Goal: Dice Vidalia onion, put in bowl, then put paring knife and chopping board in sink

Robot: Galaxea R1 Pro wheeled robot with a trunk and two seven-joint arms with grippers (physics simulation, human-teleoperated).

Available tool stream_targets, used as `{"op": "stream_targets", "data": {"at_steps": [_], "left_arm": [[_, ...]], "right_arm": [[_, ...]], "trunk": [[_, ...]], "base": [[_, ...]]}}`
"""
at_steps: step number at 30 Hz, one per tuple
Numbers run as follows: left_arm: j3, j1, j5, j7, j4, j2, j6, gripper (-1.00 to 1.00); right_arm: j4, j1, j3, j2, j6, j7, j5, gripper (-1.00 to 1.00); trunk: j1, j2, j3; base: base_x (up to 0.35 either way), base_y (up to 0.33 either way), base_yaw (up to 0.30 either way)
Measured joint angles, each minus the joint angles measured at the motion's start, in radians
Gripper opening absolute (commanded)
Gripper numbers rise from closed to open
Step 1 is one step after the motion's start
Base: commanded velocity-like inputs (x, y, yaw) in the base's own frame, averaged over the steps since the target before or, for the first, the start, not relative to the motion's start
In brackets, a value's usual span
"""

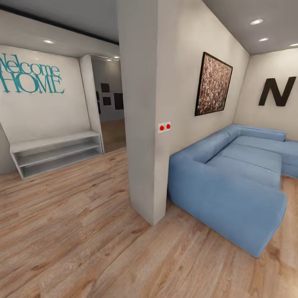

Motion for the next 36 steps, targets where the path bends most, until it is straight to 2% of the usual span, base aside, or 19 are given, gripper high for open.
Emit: {"op": "stream_targets", "data": {"at_steps": [6, 11, 21, 24, 34, 35, 36], "left_arm": [[-0.003, -0.012, 0.003, -0.008, 0.001, -0.003, 0.007, 1.00], [-0.001, -0.013, 0.005, -0.010, 0.001, -0.005, 0.008, 1.00], [-0.003, -0.013, 0.004, -0.007, 0.007, -0.002, 0.007, 1.00], [0.002, -0.013, 0.004, -0.007, 0.005, 0.007, 0.007, 1.00], [0.005, -0.014, 0.003, -0.006, -0.047, 0.008, 0.007, 1.00], [0.005, -0.013, 0.003, -0.005, -0.113, 0.008, 0.007, 1.00], [0.005, -0.013, 0.003, -0.004, -0.259, 0.009, 0.007, 1.00]], "right_arm": [[-0.020, -0.028, 0.000, 0.027, -0.009, -0.003, 0.001, 1.00], [-0.028, -0.057, 0.001, 0.036, -0.030, -0.003, 0.003, 1.00], [-0.029, -0.058, 0.000, 0.041, -0.085, -0.003, 0.001, 1.00], [-0.029, -0.059, 0.001, 0.042, -0.102, -0.003, 0.001, 1.00], [-0.069, -0.059, 0.000, 0.028, -0.140, -0.004, 0.005, 1.00], [-0.148, -0.059, -0.001, 0.027, -0.139, -0.004, 0.005, 1.00], [-0.265, -0.064, 0.000, 0.027, -0.139, -0.005, 0.006, 1.00]], "trunk": [[0.000, 0.000, 0.001], [0.000, 0.000, 0.001], [0.000, 0.000, 0.001], [0.000, 0.000, 0.001], [0.000, 0.000, 0.001], [0.000, 0.000, 0.000], [0.000, 0.000, 0.001]], "base": [[0.000, 0.000, 0.000], [0.000, 0.000, 0.000], [0.000, 0.000, 0.000], [0.000, 0.000, 0.000], [0.000, 0.000, 0.000], [0.000, 0.000, 0.000], [0.000, 0.000, 0.000]]}}
